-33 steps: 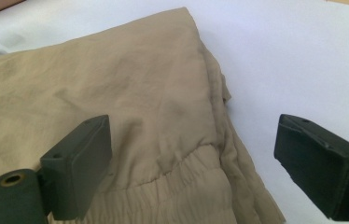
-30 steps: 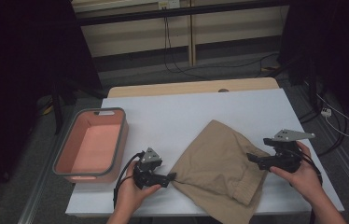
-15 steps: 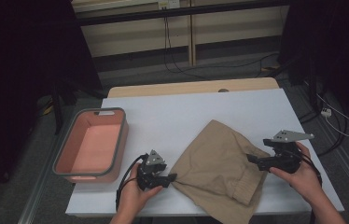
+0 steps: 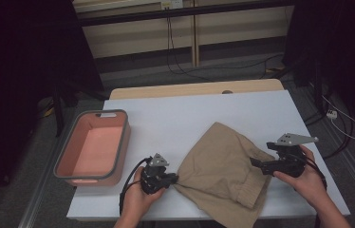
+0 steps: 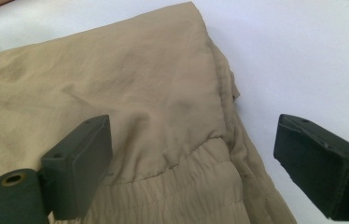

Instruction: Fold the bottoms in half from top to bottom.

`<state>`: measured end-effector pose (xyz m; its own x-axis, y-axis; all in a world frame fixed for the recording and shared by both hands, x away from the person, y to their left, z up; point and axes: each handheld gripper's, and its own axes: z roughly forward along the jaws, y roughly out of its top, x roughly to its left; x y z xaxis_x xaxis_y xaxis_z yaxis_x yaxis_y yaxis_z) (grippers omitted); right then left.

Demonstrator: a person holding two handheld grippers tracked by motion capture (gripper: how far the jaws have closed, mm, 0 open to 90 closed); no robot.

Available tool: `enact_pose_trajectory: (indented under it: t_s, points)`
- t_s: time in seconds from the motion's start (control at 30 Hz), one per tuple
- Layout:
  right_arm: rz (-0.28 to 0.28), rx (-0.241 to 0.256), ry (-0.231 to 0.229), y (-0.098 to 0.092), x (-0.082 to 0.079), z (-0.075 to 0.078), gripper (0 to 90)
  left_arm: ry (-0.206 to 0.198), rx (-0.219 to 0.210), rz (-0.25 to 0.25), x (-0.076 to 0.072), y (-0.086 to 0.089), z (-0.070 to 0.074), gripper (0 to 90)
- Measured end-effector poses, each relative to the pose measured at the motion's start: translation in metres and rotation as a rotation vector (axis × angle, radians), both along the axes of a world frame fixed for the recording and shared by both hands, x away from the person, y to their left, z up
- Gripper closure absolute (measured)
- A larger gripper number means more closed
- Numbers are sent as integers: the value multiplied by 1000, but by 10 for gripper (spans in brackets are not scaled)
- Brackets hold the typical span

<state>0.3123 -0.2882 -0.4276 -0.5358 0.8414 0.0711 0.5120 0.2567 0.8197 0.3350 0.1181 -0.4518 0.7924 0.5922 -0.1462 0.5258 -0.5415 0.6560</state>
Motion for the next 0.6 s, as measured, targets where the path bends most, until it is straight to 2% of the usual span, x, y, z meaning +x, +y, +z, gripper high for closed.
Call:
enact_pose_trajectory:
  t_s: [0.23,0.4,0.6]
  points:
    - [-2,2,-6,-1,0,1,114,1,17,16,3,2,3,869]
    - [-1,2,-9,-1,0,0,114,19,-7,30,8,6,5,872]
    - [-4,1,-11,-2,0,0,114,6,-22,59,17,12,7,873]
